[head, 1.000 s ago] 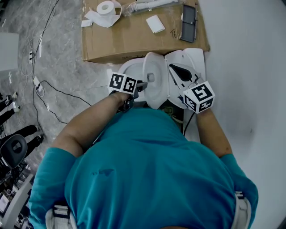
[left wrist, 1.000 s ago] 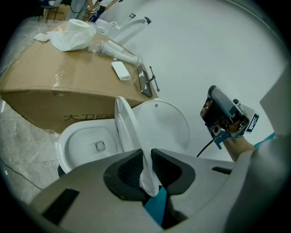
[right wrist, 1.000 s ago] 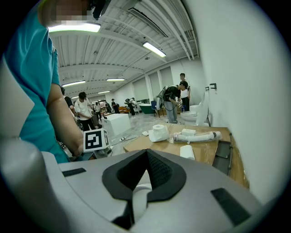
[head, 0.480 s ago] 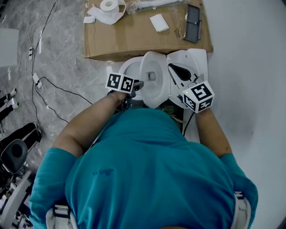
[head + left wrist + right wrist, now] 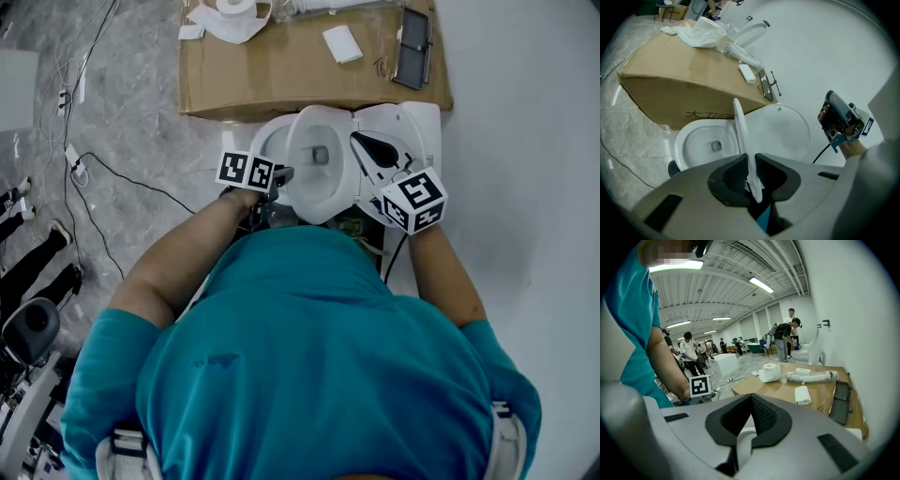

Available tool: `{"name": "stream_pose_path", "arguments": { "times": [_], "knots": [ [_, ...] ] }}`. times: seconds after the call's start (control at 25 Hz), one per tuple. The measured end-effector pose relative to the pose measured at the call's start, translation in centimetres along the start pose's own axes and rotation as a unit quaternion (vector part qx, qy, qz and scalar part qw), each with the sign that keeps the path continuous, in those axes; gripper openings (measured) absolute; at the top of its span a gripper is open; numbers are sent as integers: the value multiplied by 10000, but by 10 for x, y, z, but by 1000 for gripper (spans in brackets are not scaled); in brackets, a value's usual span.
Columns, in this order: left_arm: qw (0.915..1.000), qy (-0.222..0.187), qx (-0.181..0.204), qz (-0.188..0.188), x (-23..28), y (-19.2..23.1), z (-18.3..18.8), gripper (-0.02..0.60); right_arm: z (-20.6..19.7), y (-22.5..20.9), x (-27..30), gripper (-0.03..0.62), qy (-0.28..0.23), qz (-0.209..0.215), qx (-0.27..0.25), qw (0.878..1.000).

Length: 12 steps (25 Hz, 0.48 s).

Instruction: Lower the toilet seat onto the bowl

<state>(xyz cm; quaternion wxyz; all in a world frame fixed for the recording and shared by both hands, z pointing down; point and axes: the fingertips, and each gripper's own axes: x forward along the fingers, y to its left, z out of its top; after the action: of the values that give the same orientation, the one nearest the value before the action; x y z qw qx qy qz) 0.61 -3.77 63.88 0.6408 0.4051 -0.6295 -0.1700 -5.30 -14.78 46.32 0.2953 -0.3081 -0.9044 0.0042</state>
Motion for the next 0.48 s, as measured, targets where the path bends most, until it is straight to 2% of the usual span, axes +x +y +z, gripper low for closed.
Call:
{"name": "stream_pose_path", "arguments": {
  "times": [0.48],
  "knots": [
    [9997, 52, -171, 155, -5, 36, -7, 55, -5, 11, 28, -11, 200, 174, -16, 9996]
  ]
}}
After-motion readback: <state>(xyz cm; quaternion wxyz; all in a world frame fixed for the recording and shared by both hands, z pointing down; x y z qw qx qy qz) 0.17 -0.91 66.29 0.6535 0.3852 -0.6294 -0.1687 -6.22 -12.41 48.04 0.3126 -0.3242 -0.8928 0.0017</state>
